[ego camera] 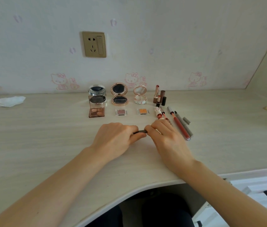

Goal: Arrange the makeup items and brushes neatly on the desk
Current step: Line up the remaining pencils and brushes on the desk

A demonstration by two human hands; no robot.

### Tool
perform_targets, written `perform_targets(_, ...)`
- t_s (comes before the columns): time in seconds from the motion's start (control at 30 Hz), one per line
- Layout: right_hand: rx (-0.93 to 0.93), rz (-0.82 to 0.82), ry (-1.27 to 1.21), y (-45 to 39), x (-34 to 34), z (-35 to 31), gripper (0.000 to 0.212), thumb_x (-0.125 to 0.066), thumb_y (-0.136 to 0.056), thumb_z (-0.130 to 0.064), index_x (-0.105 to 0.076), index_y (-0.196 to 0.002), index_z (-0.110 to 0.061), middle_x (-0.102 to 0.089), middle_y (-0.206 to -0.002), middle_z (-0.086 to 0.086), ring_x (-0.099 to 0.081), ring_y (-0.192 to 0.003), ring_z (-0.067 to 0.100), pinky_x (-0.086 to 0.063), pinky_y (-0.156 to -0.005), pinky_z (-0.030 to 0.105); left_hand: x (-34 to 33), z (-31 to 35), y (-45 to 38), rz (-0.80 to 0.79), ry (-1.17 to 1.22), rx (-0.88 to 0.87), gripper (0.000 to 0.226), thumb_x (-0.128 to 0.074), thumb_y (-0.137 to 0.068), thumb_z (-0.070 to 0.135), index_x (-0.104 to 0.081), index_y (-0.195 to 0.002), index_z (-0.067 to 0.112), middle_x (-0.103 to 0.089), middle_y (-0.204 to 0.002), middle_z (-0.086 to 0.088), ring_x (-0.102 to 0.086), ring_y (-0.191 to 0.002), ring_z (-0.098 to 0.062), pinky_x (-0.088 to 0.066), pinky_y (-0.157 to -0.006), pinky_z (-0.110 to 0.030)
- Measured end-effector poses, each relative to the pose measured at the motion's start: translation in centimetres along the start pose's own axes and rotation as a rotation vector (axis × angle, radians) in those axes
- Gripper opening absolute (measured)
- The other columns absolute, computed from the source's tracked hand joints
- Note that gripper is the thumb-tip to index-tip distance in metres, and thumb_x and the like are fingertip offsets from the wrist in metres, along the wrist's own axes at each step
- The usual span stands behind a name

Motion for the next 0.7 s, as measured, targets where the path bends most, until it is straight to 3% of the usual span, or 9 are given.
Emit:
perform_targets(0.13,-0.017,0.006,-0.001,0.0,-0.2,0.4,0.024,-0.068,-0.080,0.004,-0.070,-0.101,-0.005,-0.065,-0.090,0.008,-0.060,-0.085,0.029,-0.052,-0.070,0.036,0.0,-0.1,-0.1,-0.014,-0.057,0.007,0.061,-0.016,-0.072,0.083,-0.040,-0.090,0.031,-0.039,-0.052,0.009,-0.047,-0.054,-0.019,-0.025,-0.046,-0.028)
perform_targets(0.5,-0.260,0.129,0.033,0.4,1.0,1.9,0.014,-0.075,-0.080,-0.010,-0.074,-0.093,-0.011,-0.070,-0.086,0.002,-0.064,-0.081,0.026,-0.053,-0.068,0.037,0.9,-1.0,0.2,0.021,0.110,0.084,0.044,-0.034,-0.083,0.071,-0.042,-0.088,0.028,-0.050,-0.071,0.013,-0.057,-0.069,-0.021,-0.041,-0.055,-0.031)
perform_targets(0.6,-0.318,0.103,0.002,0.6,1.0,2.2,0.019,-0.074,-0.081,-0.013,-0.072,-0.100,-0.012,-0.070,-0.089,0.001,-0.063,-0.083,0.026,-0.054,-0.074,0.038,0.9,-1.1,0.3,0.041,0.202,0.104,0.032,-0.041,-0.092,0.054,-0.048,-0.085,0.023,-0.056,-0.078,0.011,-0.056,-0.070,-0.017,-0.044,-0.057,-0.032)
perform_targets(0.7,-0.356,0.095,-0.029,0.6,1.2,2.3,0.025,-0.073,-0.081,-0.012,-0.070,-0.106,-0.014,-0.069,-0.089,-0.001,-0.063,-0.083,0.025,-0.054,-0.081,0.040,1.0,-1.6,0.2,0.087,0.414,0.169,0.016,-0.048,-0.093,0.027,-0.056,-0.081,0.019,-0.056,-0.075,0.007,-0.051,-0.068,-0.014,-0.037,-0.059,-0.027)
Point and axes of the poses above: each hand's wrist, its own y-axis away from the middle knuckle, its own x-axis out of the back of the hand, z = x × y, the point moved 6 cm from there along -y, towards the middle knuckle
